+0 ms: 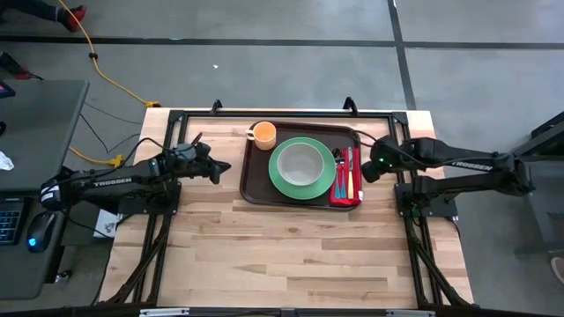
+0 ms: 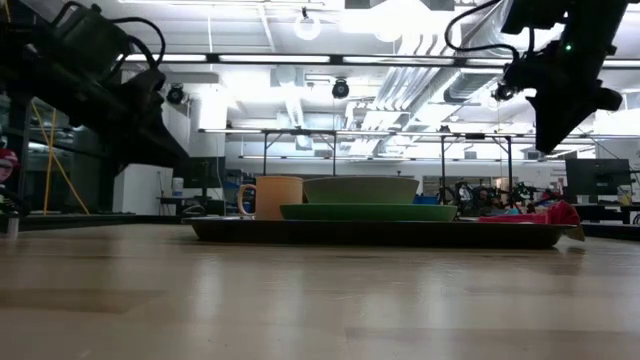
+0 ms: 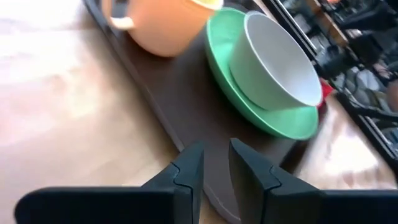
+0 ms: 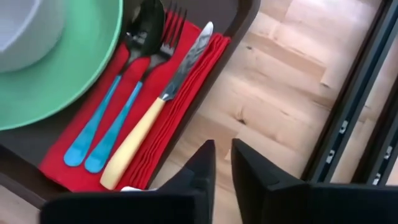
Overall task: Set up tray
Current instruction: Return to Home Position
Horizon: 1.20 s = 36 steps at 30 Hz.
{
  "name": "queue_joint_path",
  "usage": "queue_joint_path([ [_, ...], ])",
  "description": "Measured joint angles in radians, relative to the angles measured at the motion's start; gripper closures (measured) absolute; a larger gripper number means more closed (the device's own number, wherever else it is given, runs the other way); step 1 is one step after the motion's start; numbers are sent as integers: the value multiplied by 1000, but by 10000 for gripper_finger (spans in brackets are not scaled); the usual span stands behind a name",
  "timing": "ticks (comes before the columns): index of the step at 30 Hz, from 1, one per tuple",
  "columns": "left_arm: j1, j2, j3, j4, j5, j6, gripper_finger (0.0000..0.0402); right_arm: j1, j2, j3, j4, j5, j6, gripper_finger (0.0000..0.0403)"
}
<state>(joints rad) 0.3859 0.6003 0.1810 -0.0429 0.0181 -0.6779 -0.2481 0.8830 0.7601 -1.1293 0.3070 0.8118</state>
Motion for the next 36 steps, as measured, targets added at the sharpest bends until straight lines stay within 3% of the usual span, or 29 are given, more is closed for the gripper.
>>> queue_joint_path([
  [3, 0, 0, 0, -1, -49, 1, 295, 0, -29, 0, 7, 13, -9, 397],
  [10, 0, 0, 0, -13, -80, 28, 295, 0, -117, -10, 59, 35, -36, 400],
  [19, 0, -1, 0, 14, -115, 27, 295, 12, -295, -101, 328, 27, -144, 401],
  [29, 0, -3, 0, 297, -105, 108, 296, 67, -463, -225, 483, 16, -173, 402],
  [36, 0, -3, 1, 436, -4, 132, 315, 106, -523, -253, 582, -1, -304, 403],
])
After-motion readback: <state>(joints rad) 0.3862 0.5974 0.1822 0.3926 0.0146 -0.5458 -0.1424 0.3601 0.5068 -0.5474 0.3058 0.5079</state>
